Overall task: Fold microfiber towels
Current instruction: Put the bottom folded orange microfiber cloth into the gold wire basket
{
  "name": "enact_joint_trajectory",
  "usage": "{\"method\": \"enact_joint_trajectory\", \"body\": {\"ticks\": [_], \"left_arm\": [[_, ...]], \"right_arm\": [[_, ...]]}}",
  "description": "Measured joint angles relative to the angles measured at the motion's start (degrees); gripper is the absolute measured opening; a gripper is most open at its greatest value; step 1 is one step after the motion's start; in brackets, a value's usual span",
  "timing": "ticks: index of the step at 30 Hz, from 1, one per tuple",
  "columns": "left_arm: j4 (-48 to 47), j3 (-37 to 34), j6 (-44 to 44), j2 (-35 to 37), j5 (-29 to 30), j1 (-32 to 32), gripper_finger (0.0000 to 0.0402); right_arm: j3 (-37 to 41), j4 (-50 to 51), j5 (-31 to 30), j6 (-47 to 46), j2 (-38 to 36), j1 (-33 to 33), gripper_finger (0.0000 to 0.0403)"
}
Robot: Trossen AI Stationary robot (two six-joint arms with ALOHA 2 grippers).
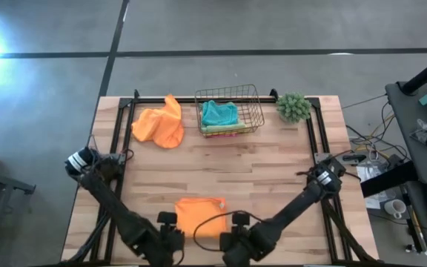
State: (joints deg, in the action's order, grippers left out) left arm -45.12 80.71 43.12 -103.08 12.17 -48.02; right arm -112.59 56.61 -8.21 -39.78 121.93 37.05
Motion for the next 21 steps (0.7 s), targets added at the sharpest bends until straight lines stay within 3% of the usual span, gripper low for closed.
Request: {"method": "enact_joint_trajectory", "body": {"ticks": [7,16,21], "left_arm": [[5.1,0.4,0.0,-5.1,3.3,-1.9,0.0166],[4.5,0.3,0.1,-10.3,9.3,-1.7,0.0166],[2.9,0.1,1.6,-12.2,10.7,-1.7,0.0166]], "right_arm": [[3.2,-8.3,-7.4,7.1,0.1,2.6,0.0176],[6.8,-15.2,-12.0,19.9,2.1,2.1,0.0183],[7.1,-15.5,-15.7,20.5,2.7,1.0,0.0183]]}}
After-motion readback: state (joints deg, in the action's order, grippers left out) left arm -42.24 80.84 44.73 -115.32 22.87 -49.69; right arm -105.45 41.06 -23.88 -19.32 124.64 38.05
